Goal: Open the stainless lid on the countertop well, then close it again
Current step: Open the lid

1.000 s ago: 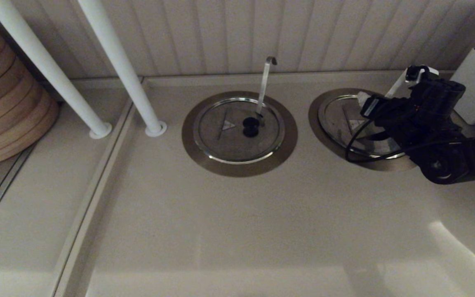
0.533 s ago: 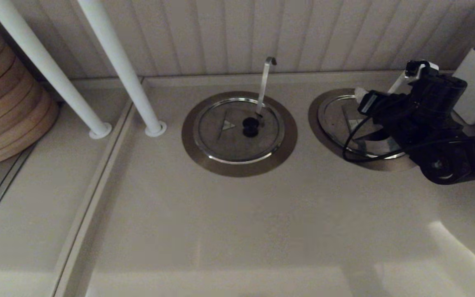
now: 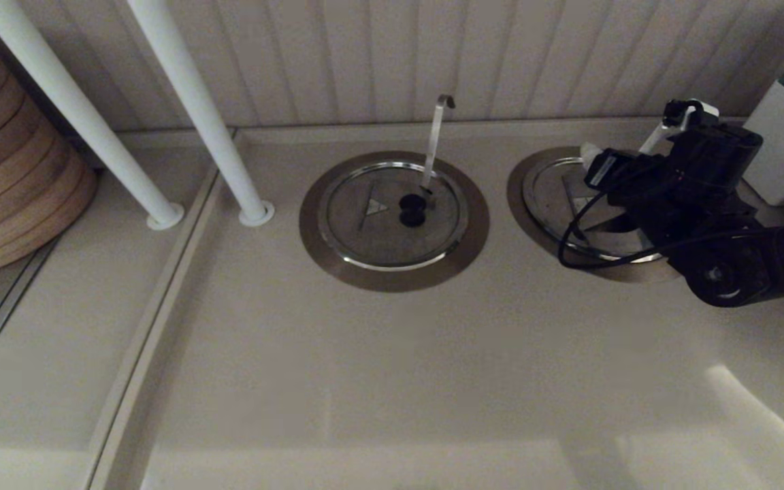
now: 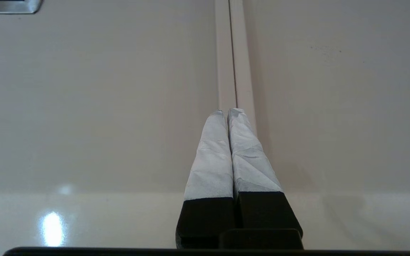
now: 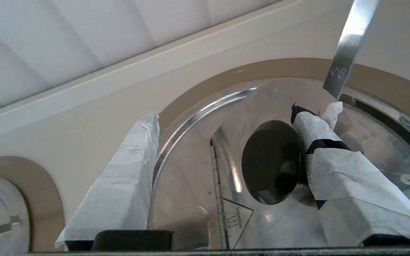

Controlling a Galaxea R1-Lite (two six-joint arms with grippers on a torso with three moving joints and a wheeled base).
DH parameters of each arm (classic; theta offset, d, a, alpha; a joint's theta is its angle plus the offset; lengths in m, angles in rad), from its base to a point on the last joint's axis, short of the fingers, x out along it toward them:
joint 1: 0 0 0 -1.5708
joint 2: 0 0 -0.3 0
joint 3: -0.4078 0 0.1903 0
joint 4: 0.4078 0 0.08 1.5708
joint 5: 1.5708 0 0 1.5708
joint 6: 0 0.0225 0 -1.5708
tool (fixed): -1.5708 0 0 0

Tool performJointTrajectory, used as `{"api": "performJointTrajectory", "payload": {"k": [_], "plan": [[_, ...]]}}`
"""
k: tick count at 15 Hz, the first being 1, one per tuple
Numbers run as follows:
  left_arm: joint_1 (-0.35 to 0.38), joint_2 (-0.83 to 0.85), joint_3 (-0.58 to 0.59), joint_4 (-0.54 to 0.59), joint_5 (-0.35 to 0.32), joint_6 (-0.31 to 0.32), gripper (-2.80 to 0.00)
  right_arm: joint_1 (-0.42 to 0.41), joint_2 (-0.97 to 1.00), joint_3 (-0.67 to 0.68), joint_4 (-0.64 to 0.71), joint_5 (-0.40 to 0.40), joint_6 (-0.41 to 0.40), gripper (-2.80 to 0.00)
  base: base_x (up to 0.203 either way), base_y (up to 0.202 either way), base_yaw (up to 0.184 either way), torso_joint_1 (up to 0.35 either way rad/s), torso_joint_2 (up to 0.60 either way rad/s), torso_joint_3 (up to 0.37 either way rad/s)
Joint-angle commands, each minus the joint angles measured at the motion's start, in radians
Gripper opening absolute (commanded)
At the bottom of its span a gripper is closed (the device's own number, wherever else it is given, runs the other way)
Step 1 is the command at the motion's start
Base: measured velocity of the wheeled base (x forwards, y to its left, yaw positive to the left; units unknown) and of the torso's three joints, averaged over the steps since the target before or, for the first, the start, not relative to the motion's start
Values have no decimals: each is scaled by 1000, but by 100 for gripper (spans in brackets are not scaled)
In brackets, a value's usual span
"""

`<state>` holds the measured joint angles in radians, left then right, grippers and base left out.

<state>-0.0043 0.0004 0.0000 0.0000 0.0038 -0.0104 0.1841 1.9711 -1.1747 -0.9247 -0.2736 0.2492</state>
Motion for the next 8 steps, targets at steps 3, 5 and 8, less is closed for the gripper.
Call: {"api": "performJointTrajectory", "payload": {"k": [3,5,8], "plan": [[0,1,0,0,1,0,-280,35,19,9,-8,1,2,0,0,0,0,0,0,0],[0,1,0,0,1,0,-280,63,19,16,-11,1,8,0,0,0,0,0,0,0],[0,1,0,0,1,0,-280,115,25,30,-13,-28,10,0,0,0,0,0,0,0]]}}
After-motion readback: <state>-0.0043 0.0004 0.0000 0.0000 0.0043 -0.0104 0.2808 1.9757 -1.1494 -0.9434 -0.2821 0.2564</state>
